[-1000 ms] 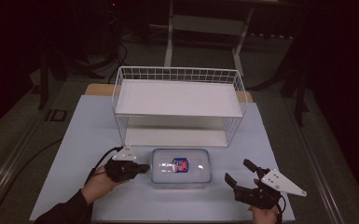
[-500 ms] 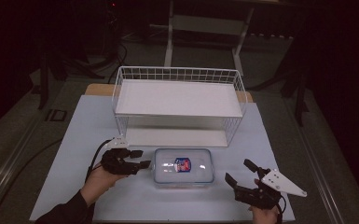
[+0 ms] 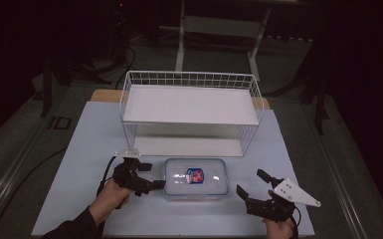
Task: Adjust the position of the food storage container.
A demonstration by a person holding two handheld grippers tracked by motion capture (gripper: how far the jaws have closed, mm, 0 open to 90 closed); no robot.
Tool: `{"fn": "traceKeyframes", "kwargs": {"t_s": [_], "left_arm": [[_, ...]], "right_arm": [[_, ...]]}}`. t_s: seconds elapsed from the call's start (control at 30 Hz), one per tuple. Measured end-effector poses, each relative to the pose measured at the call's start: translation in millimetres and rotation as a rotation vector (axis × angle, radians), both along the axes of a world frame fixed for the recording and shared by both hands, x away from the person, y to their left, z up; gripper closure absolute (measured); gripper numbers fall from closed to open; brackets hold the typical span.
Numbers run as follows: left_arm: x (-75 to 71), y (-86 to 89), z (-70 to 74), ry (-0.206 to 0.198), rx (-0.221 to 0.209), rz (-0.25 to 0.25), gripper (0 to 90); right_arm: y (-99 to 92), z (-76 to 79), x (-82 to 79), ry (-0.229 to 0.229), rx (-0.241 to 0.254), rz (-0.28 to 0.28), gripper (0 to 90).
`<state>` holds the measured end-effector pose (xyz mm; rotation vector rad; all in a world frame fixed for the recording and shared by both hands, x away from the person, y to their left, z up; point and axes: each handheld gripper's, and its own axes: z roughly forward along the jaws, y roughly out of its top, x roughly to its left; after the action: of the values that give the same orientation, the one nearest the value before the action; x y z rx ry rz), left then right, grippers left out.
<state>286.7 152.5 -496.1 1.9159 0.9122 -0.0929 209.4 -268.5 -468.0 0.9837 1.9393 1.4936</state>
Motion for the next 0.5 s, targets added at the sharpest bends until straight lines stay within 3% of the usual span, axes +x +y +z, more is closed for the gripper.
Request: {"fn": "traceKeyframes", "kwargs": {"t_s": [0.2,0.33,0.37,0.5], "left_arm": [[8.6,-0.6,-5.3,0.053,-0.016,0.071,0.2],[11.3,-1.3,-8.7,0.084,-0.028,0.090,0.2],[12.9,-1.7,-10.6,0.109,-0.031,0.099,0.2],[15.2,1.6,-14.1,0.141,-0.049,0.133,0.3]], "right_arm": [[6.2,-2.1,1.9,0.002,-0.023,-0.001,11.1],[8.0,-2.2,1.3,-0.006,-0.033,-0.001,11.1],[8.3,-2.0,0.8,-0.011,-0.034,-0.004,11.1],[8.5,0.0,-0.6,-0.038,-0.028,-0.019,11.1]]}}
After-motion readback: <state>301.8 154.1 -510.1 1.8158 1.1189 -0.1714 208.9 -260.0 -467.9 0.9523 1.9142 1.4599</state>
